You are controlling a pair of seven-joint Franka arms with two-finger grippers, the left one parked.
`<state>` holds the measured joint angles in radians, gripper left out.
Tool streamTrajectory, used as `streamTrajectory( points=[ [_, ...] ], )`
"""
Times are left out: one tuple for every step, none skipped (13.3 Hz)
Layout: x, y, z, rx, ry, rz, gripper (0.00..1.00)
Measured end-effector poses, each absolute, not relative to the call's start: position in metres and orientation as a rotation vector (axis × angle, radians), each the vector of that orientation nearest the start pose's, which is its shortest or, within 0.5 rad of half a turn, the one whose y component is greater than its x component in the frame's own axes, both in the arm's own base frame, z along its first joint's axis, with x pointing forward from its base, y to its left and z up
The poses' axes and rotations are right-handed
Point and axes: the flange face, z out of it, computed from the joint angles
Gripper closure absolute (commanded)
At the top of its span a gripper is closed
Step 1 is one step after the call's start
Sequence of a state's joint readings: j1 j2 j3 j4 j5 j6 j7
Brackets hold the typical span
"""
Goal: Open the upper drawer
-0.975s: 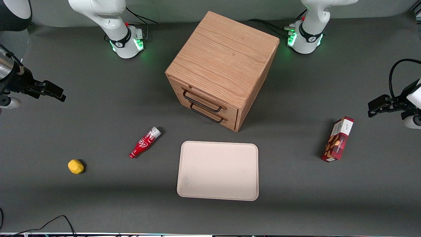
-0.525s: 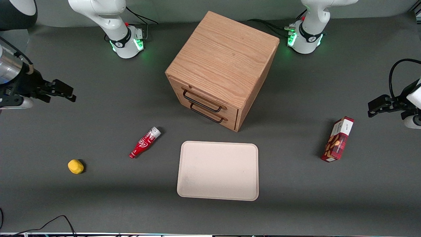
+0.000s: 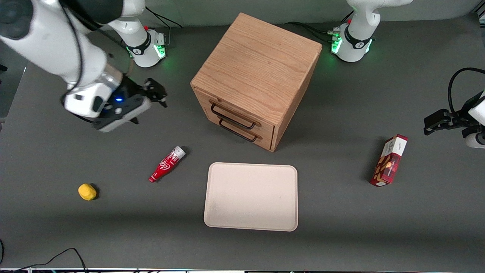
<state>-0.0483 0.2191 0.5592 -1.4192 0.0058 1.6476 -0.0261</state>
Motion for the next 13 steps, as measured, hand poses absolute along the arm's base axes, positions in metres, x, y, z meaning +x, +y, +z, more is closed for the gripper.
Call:
streamTrajectory(
  points=[
    [0.556,0.290,0.583,-2.908,-0.861,-0.010,0.00],
    [0.554,0.310,0.572,-2.890,-0.934,0.010,0.00],
    [0.550,0.329,0.560,-2.859,-0.992,0.038,0.00],
    [0.547,0.345,0.549,-2.831,-1.033,0.058,0.00],
    [0.546,0.356,0.541,-2.799,-1.074,0.059,0.00],
    [0.548,0.363,0.534,-2.760,-1.135,0.054,0.00],
    [0.549,0.367,0.527,-2.718,-1.204,0.054,0.00],
    [0.551,0.369,0.521,-2.685,-1.252,0.054,0.00],
    [0.553,0.372,0.514,-2.662,-1.280,0.057,0.00],
    [0.554,0.377,0.506,-2.644,-1.294,0.059,0.00],
    [0.555,0.383,0.498,-2.627,-1.301,0.059,0.00],
    [0.556,0.390,0.487,-2.611,-1.308,0.059,0.00],
    [0.555,0.397,0.476,-2.597,-1.314,0.061,0.00]
  ],
)
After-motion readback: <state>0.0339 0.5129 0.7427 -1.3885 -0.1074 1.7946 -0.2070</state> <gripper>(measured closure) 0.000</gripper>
